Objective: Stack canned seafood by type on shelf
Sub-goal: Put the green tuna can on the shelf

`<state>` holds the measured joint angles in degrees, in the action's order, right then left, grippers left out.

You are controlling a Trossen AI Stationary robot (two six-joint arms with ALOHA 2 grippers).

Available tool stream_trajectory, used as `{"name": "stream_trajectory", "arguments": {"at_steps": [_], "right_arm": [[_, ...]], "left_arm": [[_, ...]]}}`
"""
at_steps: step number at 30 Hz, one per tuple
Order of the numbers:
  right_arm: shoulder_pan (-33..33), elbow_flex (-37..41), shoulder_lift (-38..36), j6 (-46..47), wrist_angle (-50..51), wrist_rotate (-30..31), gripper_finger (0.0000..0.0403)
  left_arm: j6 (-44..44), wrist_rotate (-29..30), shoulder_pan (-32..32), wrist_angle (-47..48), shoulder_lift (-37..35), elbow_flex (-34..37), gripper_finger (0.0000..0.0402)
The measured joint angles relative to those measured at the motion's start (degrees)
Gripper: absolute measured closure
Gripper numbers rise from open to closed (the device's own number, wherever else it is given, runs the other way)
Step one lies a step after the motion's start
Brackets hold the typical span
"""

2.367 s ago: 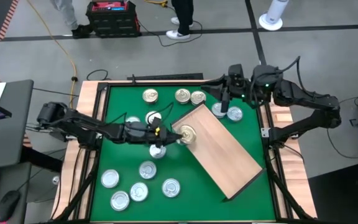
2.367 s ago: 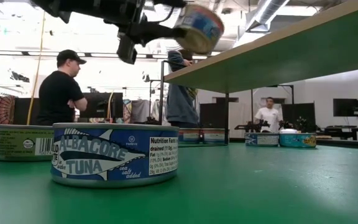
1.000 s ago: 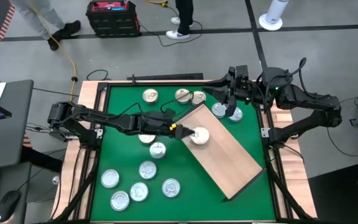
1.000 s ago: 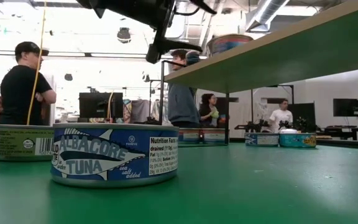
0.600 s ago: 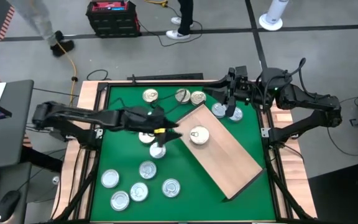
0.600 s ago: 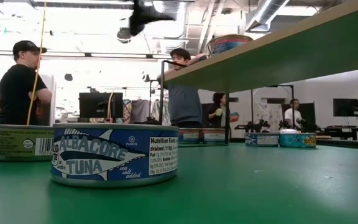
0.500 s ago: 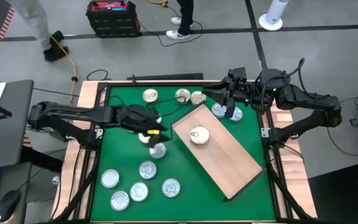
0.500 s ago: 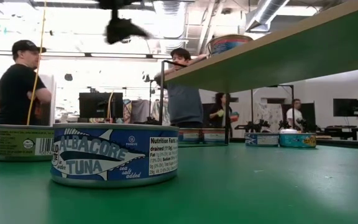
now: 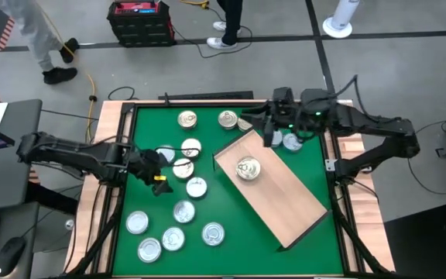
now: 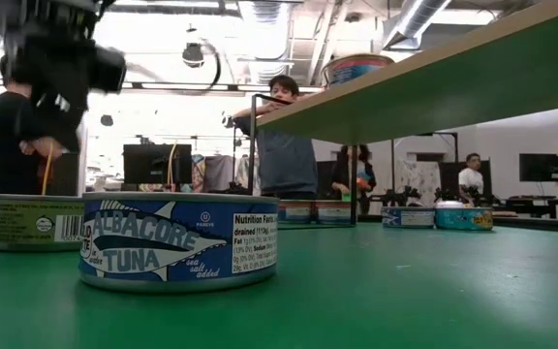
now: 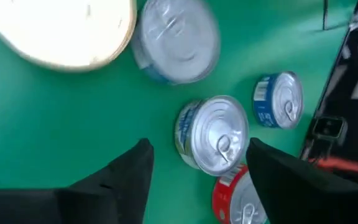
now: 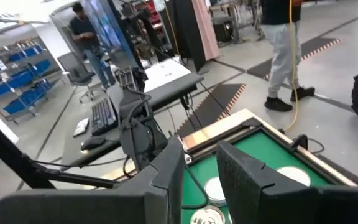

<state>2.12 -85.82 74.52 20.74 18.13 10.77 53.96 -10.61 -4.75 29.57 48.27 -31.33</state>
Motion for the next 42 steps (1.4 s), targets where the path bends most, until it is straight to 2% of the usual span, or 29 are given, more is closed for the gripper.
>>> {"name": "stream_trajectory", "arguments": {"at_steps": [3, 6, 12, 19, 33, 37, 42], "right_arm": [[0.3, 0.0, 2.26, 0.57, -0.86, -0.17, 0.028], [0.3, 0.04, 3.42, 1.94, -0.65, -0.26, 0.028], [0.3, 0.04, 3.34, 2.33, -0.61, -0.33, 0.028], [0.3, 0.04, 1.45, 1.72, -0.15, -0.38, 0.028], [0.17, 0.04, -2.13, -0.71, 1.56, -1.12, 0.028], [0.15, 0.04, -2.38, -0.73, 1.62, -1.9, 0.028], [-0.57, 0.04, -2.27, -0.75, 1.66, -2.13, 0.028]], "left_arm": [[5.8, -1.92, -0.73, -6.96, 0.77, 5.43, 0.0188], [7.42, -0.07, -2.16, -7.9, 2.44, 5.81, 0.0208], [5.36, 6.17, -6.79, -4.68, 6.92, 1.28, 0.0235], [6.36, 10.65, -12.53, -4.6, 16.52, -3.3, 0.024], [9.76, 12.39, -13.22, -7.73, 26.73, -5.27, 0.0263], [8.98, 12.51, -13.17, -6.24, 26.71, -5.1, 0.0298], [8.13, 12.62, -12.05, -3.03, 25.45, -5.05, 0.0387]]}}
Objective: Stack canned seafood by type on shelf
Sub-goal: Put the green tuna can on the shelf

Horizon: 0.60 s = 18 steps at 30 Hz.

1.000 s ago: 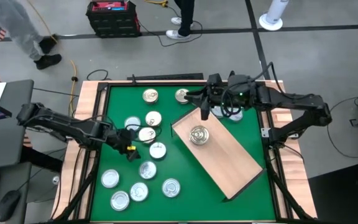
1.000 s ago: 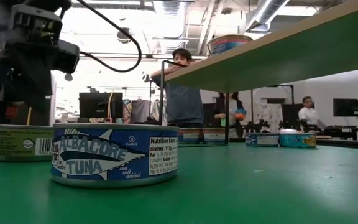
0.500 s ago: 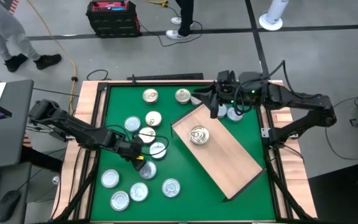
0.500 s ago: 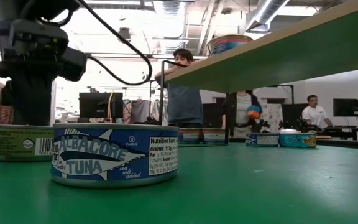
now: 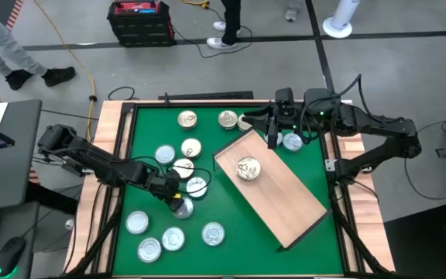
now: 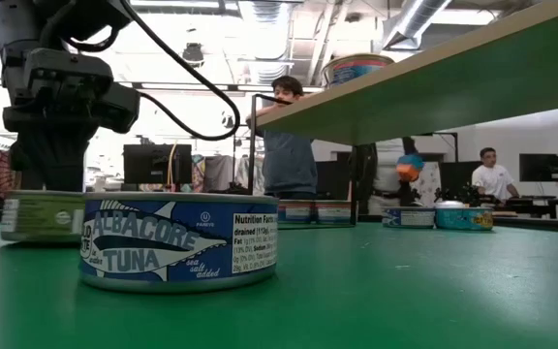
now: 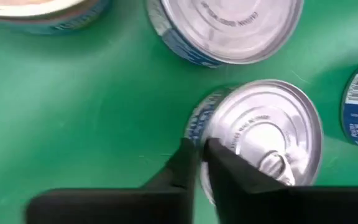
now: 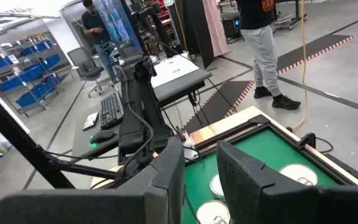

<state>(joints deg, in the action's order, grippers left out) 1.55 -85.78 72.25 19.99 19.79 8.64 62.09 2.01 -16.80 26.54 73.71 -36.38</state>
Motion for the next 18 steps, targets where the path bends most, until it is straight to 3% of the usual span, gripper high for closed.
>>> {"name": "stream_trajectory", "arguments": {"at_steps": [11, 18], "right_arm": [[-2.13, 0.0, 0.09, 0.02, -0.41, 0.2, 0.028], [-2.92, 0.0, 0.11, 0.96, -0.58, 0.75, 0.028]], "left_arm": [[-7.14, -3.16, 4.84, 9.58, -0.07, 0.22, 0.0401], [-5.64, 5.31, 6.92, 20.88, -9.73, -1.1, 0.0401]]}}
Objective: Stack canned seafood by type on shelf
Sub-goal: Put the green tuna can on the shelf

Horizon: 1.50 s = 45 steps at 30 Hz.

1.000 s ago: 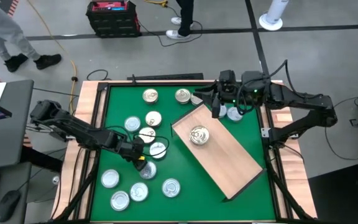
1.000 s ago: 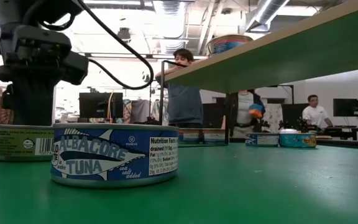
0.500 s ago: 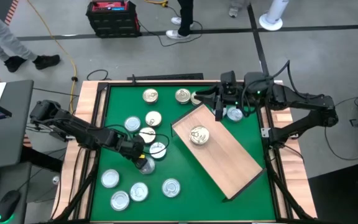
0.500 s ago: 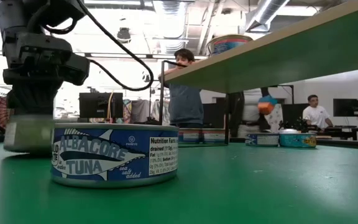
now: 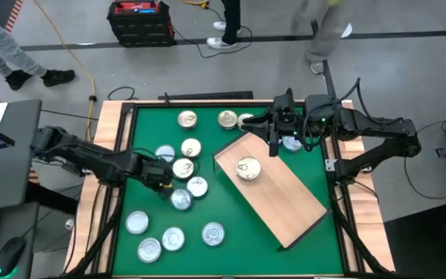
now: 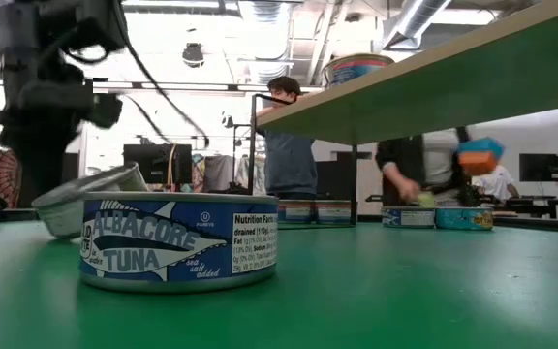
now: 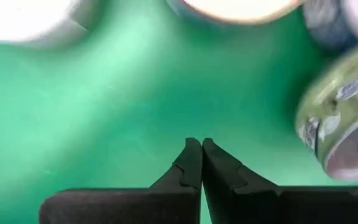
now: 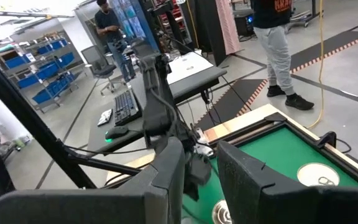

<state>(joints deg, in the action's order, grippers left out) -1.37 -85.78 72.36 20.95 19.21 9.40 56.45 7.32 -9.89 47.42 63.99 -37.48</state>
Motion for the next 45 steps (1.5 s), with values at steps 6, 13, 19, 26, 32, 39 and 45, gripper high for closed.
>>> {"name": "stream_trajectory", "arguments": {"at_steps": [6, 13, 19, 26, 32, 39, 45], "right_arm": [[0.29, 0.0, 0.0, -0.29, 0.01, 2.27, 0.028], [1.23, 0.0, 0.19, -0.96, 0.1, 2.61, 0.028], [0.51, -0.07, 1.59, -0.94, 0.0, 2.57, 0.028], [-0.63, -0.07, 2.05, -0.46, 0.05, 2.66, 0.028], [-0.91, -0.07, 1.94, -0.06, -0.16, 2.68, 0.028], [-2.01, -0.04, 1.92, 0.46, -0.31, 2.66, 0.028], [-3.11, -0.04, 1.91, 0.63, -0.49, 2.66, 0.028]], "left_arm": [[-0.95, 0.9, -1.54, -4.57, -8.21, -3.46, 0.0387], [-0.52, -7.51, -3.2, -14.4, -3.01, -3.54, 0.0286], [-0.33, -12.36, -3.57, -13.77, 5.31, -3.54, 0.0206], [-4.11, -10.19, -3.55, -14.79, 11.38, -3.54, 0.025], [-7.26, -10.84, -3.54, -15.52, 14.93, -3.82, 0.0347], [-8.04, -11.57, -1.3, -11.88, 15.45, -3.76, 0.04], [-12.16, -10.49, 2.09, -7.09, 15.57, -3.34, 0.0402]]}}
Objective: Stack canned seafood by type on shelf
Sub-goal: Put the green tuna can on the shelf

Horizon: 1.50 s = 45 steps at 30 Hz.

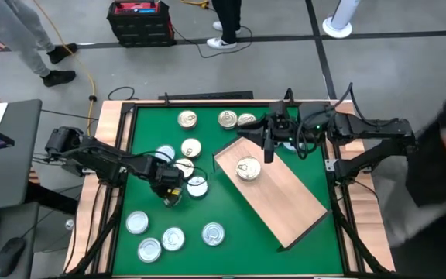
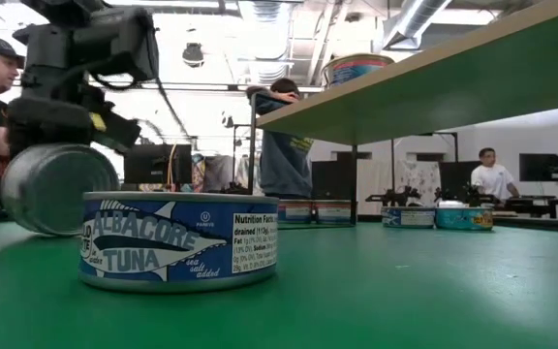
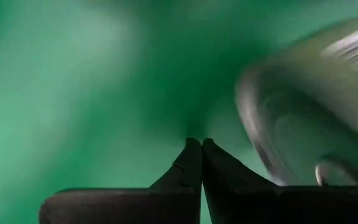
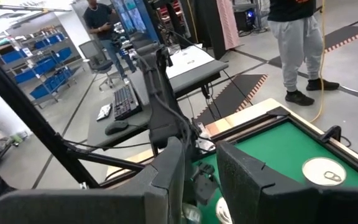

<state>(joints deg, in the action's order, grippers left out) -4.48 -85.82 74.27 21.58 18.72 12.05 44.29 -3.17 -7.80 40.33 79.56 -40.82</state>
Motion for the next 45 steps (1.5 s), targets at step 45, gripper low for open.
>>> {"name": "stream_trajectory", "arguments": {"at_steps": [45], "right_arm": [[1.85, 0.04, -0.03, -1.05, 0.0, 0.26, 0.028]], "left_arm": [[0.27, -3.12, -3.07, -12.02, -1.14, 3.5, 0.0399]]}}
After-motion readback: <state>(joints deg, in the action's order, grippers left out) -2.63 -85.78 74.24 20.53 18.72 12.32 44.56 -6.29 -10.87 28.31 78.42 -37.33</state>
